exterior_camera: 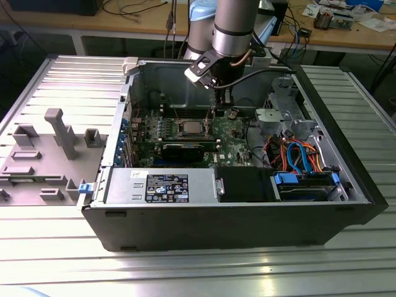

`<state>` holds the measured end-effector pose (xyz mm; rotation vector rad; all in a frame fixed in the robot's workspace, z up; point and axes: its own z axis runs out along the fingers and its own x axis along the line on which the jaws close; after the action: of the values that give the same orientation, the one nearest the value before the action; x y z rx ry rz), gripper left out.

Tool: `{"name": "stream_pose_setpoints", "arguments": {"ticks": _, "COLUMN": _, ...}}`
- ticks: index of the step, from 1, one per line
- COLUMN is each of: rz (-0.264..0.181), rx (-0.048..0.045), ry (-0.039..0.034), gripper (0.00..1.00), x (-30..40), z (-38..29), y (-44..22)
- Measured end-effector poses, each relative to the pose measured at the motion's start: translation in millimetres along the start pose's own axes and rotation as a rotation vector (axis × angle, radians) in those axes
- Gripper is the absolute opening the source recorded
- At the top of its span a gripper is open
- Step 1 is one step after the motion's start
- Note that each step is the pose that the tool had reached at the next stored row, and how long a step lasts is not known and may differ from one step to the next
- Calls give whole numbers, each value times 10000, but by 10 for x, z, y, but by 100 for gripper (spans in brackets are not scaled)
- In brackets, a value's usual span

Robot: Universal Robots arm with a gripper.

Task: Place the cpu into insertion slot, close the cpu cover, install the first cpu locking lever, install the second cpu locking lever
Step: 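Close the cpu cover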

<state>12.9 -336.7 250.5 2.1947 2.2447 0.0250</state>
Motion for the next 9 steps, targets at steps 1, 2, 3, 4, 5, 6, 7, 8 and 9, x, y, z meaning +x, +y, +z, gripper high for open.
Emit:
{"name": "stream_pose_setpoints", "arguments": {"ticks": 1, "rz": 0, "rx": 0, "ry": 0, "gripper": 11, "x": 0, "z": 0, "y": -2}}
{"name": "stream_pose_setpoints", "arguments": {"ticks": 2, "rz": 0, "rx": 0, "ry": 0, "gripper": 11, "x": 0, "z": 0, "y": -5}}
{"name": "stream_pose_setpoints", "arguments": {"ticks": 3, "rz": 0, "rx": 0, "ry": 0, "gripper": 11, "x": 0, "z": 0, "y": -7}}
{"name": "stream_pose_setpoints", "arguments": {"ticks": 4, "rz": 0, "rx": 0, "ry": 0, "gripper": 11, "x": 0, "z": 1, "y": -9}}
{"name": "stream_pose_setpoints", "arguments": {"ticks": 5, "rz": -2, "rx": 0, "ry": 0, "gripper": 11, "x": 0, "z": 1, "y": -10}}
{"name": "stream_pose_setpoints", "arguments": {"ticks": 6, "rz": -2, "rx": 0, "ry": 0, "gripper": 11, "x": 0, "z": 1, "y": -11}}
{"name": "stream_pose_setpoints", "arguments": {"ticks": 7, "rz": 0, "rx": 1, "ry": 0, "gripper": 11, "x": 0, "z": 1, "y": -13}}
{"name": "stream_pose_setpoints", "arguments": {"ticks": 8, "rz": -1, "rx": 1, "ry": 0, "gripper": 11, "x": 0, "z": 1, "y": -14}}
{"name": "stream_pose_setpoints", "arguments": {"ticks": 9, "rz": -1, "rx": 1, "ry": 0, "gripper": 11, "x": 0, "z": 1, "y": -15}}
